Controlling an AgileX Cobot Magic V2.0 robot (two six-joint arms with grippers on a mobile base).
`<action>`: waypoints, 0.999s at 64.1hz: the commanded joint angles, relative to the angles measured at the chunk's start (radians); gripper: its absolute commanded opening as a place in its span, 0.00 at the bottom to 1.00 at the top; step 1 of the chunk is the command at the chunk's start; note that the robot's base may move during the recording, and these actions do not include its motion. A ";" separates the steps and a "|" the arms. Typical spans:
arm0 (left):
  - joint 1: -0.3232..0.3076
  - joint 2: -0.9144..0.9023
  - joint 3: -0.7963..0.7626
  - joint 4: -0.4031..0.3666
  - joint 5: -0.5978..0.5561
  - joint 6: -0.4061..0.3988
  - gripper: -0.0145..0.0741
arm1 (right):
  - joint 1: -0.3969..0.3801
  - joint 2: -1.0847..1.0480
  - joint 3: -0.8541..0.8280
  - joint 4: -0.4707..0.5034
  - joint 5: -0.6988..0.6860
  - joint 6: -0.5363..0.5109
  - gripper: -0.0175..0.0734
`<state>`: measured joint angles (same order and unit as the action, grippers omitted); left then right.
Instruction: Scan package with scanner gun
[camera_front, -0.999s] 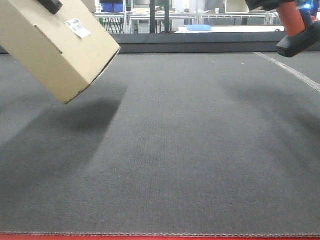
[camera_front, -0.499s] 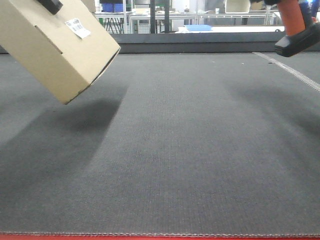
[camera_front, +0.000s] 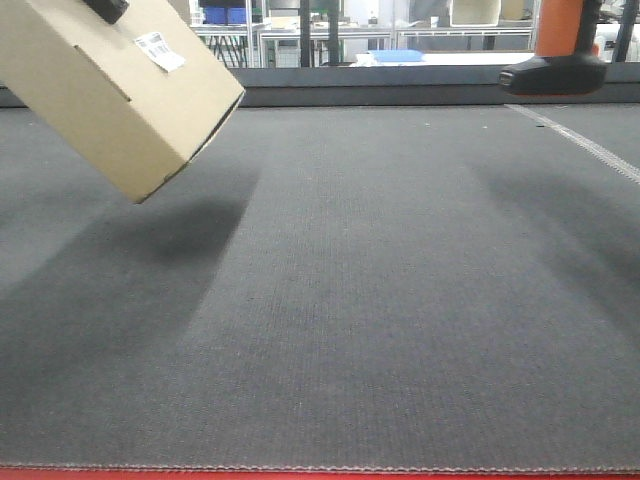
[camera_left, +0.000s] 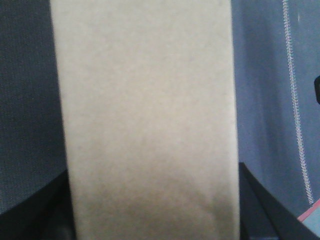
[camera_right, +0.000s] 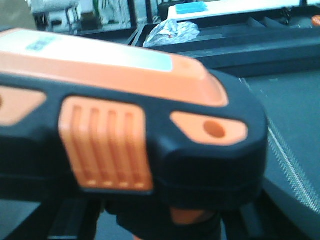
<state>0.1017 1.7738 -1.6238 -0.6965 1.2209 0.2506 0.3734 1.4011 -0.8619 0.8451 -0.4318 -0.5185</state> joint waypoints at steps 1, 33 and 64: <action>-0.003 -0.005 -0.006 -0.033 0.000 -0.001 0.04 | -0.005 -0.022 0.047 -0.140 -0.141 0.212 0.01; -0.003 -0.005 -0.006 -0.033 0.000 -0.001 0.04 | -0.005 0.199 0.213 -0.432 -0.561 0.398 0.01; -0.003 -0.005 -0.006 -0.033 0.000 -0.001 0.04 | -0.005 0.312 0.207 -0.432 -0.571 0.449 0.01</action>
<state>0.1017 1.7760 -1.6238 -0.7022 1.2209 0.2506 0.3734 1.7052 -0.6425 0.4281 -0.9268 -0.0715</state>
